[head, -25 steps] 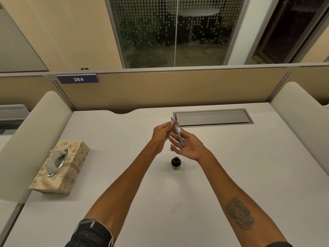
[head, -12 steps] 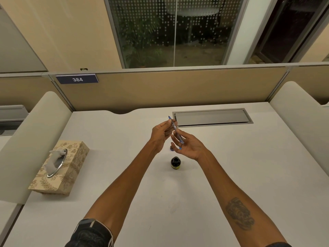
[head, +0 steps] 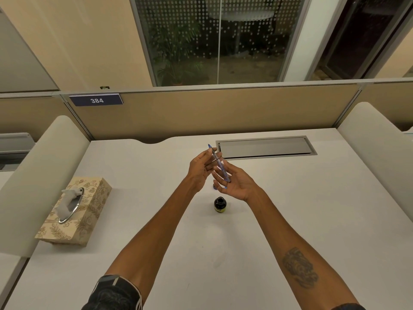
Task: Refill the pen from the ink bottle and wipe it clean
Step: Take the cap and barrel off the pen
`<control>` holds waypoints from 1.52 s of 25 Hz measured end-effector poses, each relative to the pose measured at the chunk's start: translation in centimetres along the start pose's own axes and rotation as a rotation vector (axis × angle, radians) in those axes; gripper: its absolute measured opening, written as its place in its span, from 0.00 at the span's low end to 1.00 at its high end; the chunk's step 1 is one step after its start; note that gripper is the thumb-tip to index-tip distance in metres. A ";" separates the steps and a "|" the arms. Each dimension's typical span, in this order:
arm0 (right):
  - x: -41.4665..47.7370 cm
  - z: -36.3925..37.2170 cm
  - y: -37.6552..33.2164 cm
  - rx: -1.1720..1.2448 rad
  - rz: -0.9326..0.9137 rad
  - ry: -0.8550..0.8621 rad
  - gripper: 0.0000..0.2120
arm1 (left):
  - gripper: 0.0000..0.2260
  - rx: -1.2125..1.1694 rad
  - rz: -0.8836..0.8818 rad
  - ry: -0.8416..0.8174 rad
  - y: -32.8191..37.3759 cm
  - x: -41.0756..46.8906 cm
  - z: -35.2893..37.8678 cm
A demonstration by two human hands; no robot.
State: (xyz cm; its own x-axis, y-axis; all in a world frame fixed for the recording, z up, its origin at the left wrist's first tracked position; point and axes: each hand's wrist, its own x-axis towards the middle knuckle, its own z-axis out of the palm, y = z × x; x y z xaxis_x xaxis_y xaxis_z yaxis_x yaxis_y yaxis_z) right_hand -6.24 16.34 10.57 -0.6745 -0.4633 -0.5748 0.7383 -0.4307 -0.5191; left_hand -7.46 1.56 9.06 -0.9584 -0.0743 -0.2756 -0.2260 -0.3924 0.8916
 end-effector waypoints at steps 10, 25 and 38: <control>0.0 -1.4 0.3 -0.116 0.033 -0.036 0.11 | 0.12 -0.104 0.008 0.035 0.5 0.3 -0.2; -0.5 -2.7 0.9 -0.004 -0.158 0.011 0.14 | 0.11 -0.086 -0.020 0.071 -0.3 -0.1 0.6; -0.3 -3.3 0.7 -0.149 -0.378 0.148 0.11 | 0.18 -0.064 -0.090 0.085 -2.2 -1.0 2.0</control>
State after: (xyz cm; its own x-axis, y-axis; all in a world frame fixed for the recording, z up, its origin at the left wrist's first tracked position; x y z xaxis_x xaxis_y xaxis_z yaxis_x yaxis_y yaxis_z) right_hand -5.45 18.70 8.32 -0.8975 -0.1732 -0.4055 0.4395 -0.4269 -0.7903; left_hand -6.32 4.39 8.09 -0.9159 -0.1124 -0.3853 -0.2963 -0.4583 0.8380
